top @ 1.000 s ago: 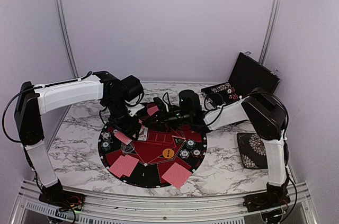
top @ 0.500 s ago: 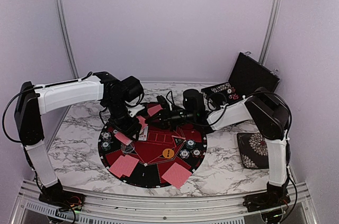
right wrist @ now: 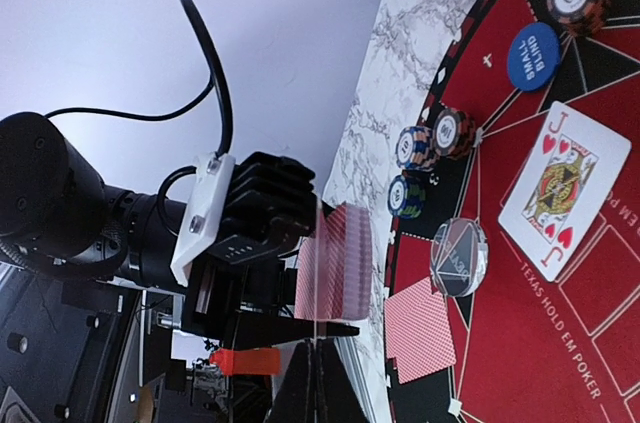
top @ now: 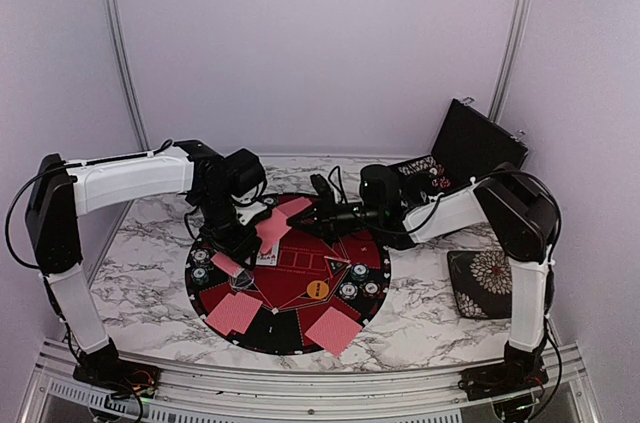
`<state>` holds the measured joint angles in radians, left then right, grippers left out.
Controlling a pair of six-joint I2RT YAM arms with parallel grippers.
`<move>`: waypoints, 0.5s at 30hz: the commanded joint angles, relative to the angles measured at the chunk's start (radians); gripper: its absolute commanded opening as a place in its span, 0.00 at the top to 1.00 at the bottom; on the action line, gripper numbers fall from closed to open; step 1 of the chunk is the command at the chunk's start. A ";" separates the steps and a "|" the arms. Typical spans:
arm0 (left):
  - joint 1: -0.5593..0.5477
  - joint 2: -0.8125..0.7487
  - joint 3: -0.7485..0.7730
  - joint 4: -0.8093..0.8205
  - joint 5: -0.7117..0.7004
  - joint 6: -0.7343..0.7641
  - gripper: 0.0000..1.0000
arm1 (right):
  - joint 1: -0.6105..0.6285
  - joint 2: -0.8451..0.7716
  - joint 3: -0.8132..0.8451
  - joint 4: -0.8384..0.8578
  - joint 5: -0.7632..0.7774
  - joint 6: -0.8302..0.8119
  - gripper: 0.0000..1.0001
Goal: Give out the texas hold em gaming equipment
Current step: Flop the poker card in the community card area.
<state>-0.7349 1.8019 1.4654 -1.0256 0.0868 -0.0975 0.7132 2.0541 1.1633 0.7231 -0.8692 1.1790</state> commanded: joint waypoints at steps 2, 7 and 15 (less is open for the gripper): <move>0.022 -0.051 -0.032 0.003 0.000 -0.011 0.55 | -0.057 -0.060 -0.028 0.000 -0.001 -0.058 1.00; 0.038 -0.061 -0.056 0.017 0.001 -0.016 0.55 | -0.096 -0.080 -0.051 -0.047 0.011 -0.138 1.00; 0.080 -0.076 -0.089 0.034 0.001 -0.020 0.55 | -0.100 -0.152 0.016 -0.451 0.342 -0.653 1.00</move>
<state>-0.6785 1.7718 1.3899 -1.0107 0.0868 -0.1093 0.6056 1.9656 1.1168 0.5198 -0.7647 0.8658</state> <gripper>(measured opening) 0.663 0.004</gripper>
